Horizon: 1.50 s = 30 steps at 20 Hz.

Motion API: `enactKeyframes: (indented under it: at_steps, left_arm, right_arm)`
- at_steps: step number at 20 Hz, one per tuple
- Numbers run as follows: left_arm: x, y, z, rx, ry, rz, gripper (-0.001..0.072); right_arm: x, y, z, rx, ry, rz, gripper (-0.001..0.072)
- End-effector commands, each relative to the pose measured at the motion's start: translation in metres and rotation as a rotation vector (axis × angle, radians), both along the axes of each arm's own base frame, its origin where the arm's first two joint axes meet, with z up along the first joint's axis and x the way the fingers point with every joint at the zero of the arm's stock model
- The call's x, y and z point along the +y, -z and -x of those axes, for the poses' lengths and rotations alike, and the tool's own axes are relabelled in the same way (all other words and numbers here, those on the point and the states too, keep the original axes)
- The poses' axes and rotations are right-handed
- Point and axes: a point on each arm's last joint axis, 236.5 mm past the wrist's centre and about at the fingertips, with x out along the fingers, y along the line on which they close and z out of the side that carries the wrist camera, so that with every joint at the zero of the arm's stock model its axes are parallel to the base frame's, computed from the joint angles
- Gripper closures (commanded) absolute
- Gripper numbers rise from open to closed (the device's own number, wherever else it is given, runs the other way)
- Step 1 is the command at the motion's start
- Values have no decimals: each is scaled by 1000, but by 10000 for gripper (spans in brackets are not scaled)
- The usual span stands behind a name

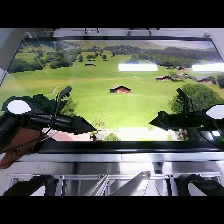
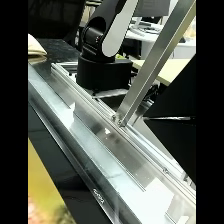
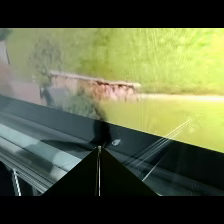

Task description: Fold the shirts.

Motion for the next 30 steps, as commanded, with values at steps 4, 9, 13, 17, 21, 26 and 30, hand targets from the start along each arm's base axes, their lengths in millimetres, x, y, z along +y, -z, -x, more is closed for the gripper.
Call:
enactKeyframes:
  at_steps: [4, 9, 13, 17, 21, 26, 30]
  left_arm:
    - [9, -7, 3, 17, 18, 4, 694]
    - [117, -37, -64, -67, -232, -200, 702]
    - [235, -49, -117, -182, -604, -366, -5]
    - [343, -45, -133, -235, -912, -445, -4]
    - [421, 16, -112, -54, -1051, -499, -4]
    - [452, 102, -119, 79, -1053, -503, -3]
    - [441, 152, -153, 115, -1000, -491, 16]
  right_arm:
    - [0, 0, 0, 0, 1, -2, 682]
    - [0, 0, 0, 0, 2, -2, 682]
    - [0, 0, 0, 0, 2, -2, 682]
    - [0, 0, 0, -1, 1, -2, 682]
    - [0, 0, 0, -1, 1, -2, 682]
    - [0, 0, 0, 0, 2, -2, 682]
    - [0, 0, 0, 0, 2, -2, 682]
